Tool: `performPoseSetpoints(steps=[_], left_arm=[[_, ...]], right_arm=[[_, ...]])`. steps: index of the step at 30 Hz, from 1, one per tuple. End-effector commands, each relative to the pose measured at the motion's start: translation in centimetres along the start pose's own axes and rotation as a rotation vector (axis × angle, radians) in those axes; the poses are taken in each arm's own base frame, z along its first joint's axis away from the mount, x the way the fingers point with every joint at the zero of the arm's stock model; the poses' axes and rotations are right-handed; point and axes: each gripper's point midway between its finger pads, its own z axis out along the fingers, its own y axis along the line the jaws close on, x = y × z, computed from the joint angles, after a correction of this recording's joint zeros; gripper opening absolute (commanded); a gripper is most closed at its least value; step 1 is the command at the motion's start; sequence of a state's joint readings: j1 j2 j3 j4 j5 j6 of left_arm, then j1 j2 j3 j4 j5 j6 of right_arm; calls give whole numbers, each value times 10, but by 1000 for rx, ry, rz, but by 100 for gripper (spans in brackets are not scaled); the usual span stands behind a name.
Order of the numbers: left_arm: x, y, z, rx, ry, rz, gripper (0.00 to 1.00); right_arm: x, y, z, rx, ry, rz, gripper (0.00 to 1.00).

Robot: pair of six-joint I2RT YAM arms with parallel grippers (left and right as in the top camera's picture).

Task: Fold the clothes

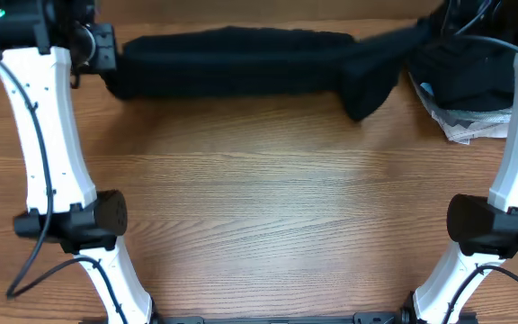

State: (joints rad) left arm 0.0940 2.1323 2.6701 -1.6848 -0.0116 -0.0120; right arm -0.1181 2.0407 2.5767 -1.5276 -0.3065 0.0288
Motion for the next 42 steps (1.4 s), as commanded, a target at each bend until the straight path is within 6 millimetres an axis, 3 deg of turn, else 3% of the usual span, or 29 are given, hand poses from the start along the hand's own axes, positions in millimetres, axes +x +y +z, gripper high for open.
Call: performPoseSetpoints(steps=[1, 7, 11, 16, 18, 24, 29, 33, 36, 42], left_arm=[[13, -4, 21, 44, 87, -50, 4], [41, -3, 27, 39, 182, -56, 4], [72, 4, 17, -4, 243, -75, 4], [98, -1, 3, 15, 261, -96, 4], [105, -9, 2, 40, 264, -94, 4], [163, -23, 21, 31, 424, -82, 4], [201, -24, 35, 15, 461, -140, 4], [224, -23, 35, 9, 429, -203, 4], [246, -22, 33, 2, 411, -258, 4], [274, -31, 34, 51, 484, -289, 4]], right_arm=[[11, -15, 1, 49, 46, 19, 4], [41, -28, -5, 116, 159, 61, 4], [50, -26, -9, 113, 179, 94, 4], [74, -25, -19, 125, 224, 111, 4], [89, -28, -23, 144, 257, 121, 4], [143, -36, -17, 167, 388, 157, 4], [187, -44, -10, 188, 425, 229, 4], [221, -49, -3, 204, 415, 298, 4], [267, -57, 1, 240, 485, 338, 4], [284, -64, -8, 303, 493, 389, 4]])
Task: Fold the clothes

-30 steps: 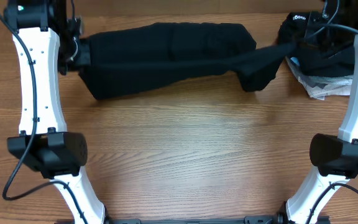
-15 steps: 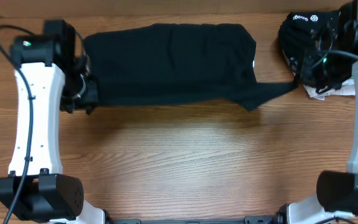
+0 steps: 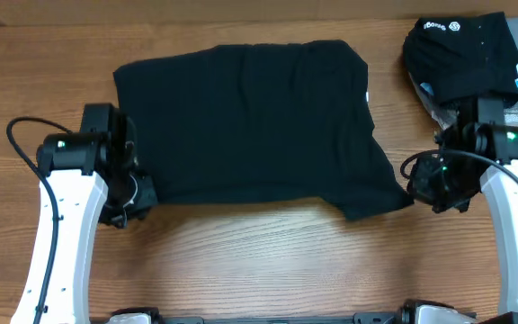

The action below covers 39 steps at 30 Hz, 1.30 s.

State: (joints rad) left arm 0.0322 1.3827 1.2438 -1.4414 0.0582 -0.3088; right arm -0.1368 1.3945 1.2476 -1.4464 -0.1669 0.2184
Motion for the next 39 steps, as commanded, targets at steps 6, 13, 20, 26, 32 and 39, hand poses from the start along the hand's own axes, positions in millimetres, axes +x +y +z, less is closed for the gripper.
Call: performPoseSetpoints(steps=[6, 13, 20, 26, 32, 39], left_arm=[[32, -1, 16, 47, 73, -72, 4], [43, 2, 34, 72, 30, -127, 4], [35, 1, 56, 84, 0, -162, 4], [4, -4, 56, 104, -129, -177, 4], [-29, 9, 50, 31, -282, -209, 4], [-53, 29, 51, -89, -376, -241, 4]], right_arm=[[14, -16, -20, 62, -69, 69, 4], [0, -11, -17, 47, -105, 30, 4], [-29, 12, 0, -24, -127, -61, 4], [-57, 34, 23, -52, -150, -117, 4], [-82, 62, 44, -96, -192, -180, 4], [-120, 83, 44, -147, -331, -219, 4]])
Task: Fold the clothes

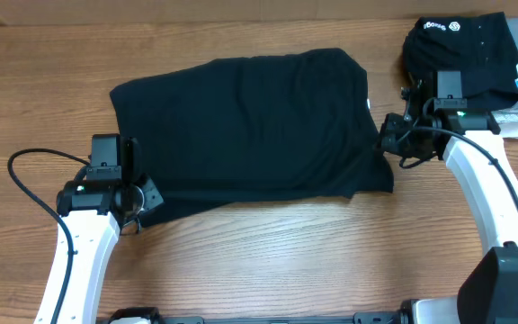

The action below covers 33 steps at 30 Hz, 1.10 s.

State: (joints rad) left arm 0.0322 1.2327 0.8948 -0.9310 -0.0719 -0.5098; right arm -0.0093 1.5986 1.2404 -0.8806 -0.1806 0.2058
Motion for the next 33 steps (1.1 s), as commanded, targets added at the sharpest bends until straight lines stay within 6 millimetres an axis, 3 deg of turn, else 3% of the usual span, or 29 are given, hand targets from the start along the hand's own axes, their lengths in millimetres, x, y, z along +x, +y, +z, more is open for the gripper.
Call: performPoseSetpoints(steps=[1, 6, 13, 18, 25, 33], left_arm=[[-13, 14, 10, -98, -49, -23, 4], [-15, 11, 35, -124, -5, -18, 4], [-13, 12, 65, -168, 47, -16, 4], [-27, 4, 70, -138, -8, -24, 4], [-32, 3, 73, -138, -26, -26, 4], [-34, 14, 86, -199, -23, -29, 4]], right_arm=[[-13, 5, 5, -22, -45, -17, 4], [-18, 4, 20, -22, -43, -23, 4], [-37, 17, 19, -85, -117, -76, 4], [-52, 28, 22, -115, -176, -107, 4], [-43, 65, 61, -149, -156, -262, 4], [-48, 61, 74, -91, -175, -282, 4]])
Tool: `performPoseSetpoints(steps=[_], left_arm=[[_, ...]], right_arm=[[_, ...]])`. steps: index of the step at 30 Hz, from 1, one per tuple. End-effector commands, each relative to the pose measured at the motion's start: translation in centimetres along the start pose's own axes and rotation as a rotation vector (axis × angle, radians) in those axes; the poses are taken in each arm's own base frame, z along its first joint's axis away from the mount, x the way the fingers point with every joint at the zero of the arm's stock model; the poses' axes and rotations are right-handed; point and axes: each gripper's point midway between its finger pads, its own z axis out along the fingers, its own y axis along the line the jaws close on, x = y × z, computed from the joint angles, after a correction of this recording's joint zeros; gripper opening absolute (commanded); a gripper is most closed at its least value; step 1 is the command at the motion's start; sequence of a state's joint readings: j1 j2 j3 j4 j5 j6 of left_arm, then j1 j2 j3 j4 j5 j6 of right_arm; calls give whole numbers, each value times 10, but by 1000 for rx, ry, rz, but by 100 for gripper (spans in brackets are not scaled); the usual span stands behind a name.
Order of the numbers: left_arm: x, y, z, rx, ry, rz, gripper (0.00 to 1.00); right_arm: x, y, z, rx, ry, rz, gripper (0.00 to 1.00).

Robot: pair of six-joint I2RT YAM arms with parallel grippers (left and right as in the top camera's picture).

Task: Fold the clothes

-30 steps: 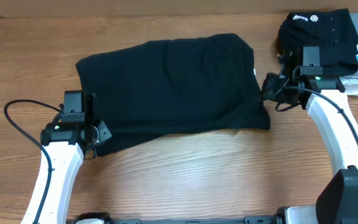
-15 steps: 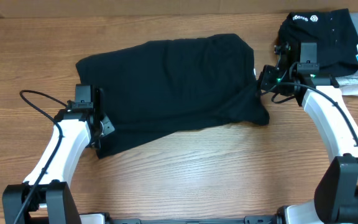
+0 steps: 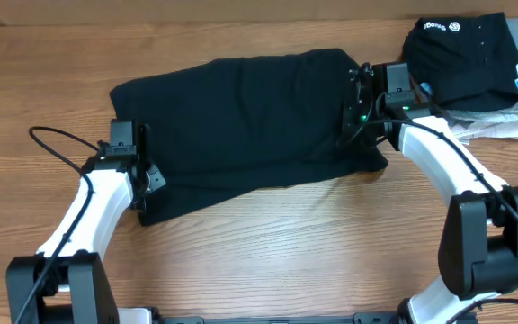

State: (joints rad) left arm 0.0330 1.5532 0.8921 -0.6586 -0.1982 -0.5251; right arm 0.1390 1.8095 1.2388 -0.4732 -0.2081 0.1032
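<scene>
A black garment (image 3: 241, 117) lies spread flat across the middle of the table in the overhead view. My left gripper (image 3: 140, 173) sits at its lower left edge; the fingers are dark against the dark cloth, so their state is unclear. My right gripper (image 3: 353, 103) is over the garment's right side, near the upper right corner. The right edge of the cloth is drawn in under it, as if held.
A stack of folded dark clothes (image 3: 466, 54) rests on light grey and white pieces at the back right corner. Bare wooden table (image 3: 268, 261) stretches along the front. Both forearms lie low over the table beside the garment.
My right gripper has moved from beside the garment's right edge to over its upper right part, and the lower right corner has drawn inward. My left gripper has shifted slightly up along the left edge.
The garment first hung bunched along the back edge with both arms raised. Then it lay spread on the table, grippers at its lower corners. Later the right gripper stood by the right edge. Now it is over the cloth, whose right side is pulled in.
</scene>
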Motion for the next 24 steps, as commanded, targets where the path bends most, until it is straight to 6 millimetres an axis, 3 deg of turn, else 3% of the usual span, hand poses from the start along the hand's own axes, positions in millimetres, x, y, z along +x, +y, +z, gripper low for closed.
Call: performPoseSetpoints(steps=[1, 7, 14, 17, 20, 22, 23, 24], left_arm=[[-2, 13, 14, -68, 1, -24, 4], [-12, 23, 35, -73, 3, -87, 4], [-23, 26, 37, -55, -27, -119, 4], [-23, 22, 37, -40, -22, -117, 4], [-22, 21, 37, -32, -19, -117, 4], [-22, 21, 37, -32, -18, -117, 8], [-22, 21, 37, -32, -18, -116, 23], [-22, 21, 37, -33, -18, -114, 37]], right_arm=[[-11, -13, -1, 43, -42, -19, 4], [-21, -16, -2, 51, -81, -23, 4], [-26, -7, -2, 3, -100, -61, 4], [-29, -1, -3, -28, -111, -83, 12], [-33, 5, -5, -55, -116, -105, 29], [-33, 8, -8, -65, -106, -123, 62], [-33, 9, -10, -64, -92, -119, 79], [-33, 8, -13, -61, -73, -113, 88]])
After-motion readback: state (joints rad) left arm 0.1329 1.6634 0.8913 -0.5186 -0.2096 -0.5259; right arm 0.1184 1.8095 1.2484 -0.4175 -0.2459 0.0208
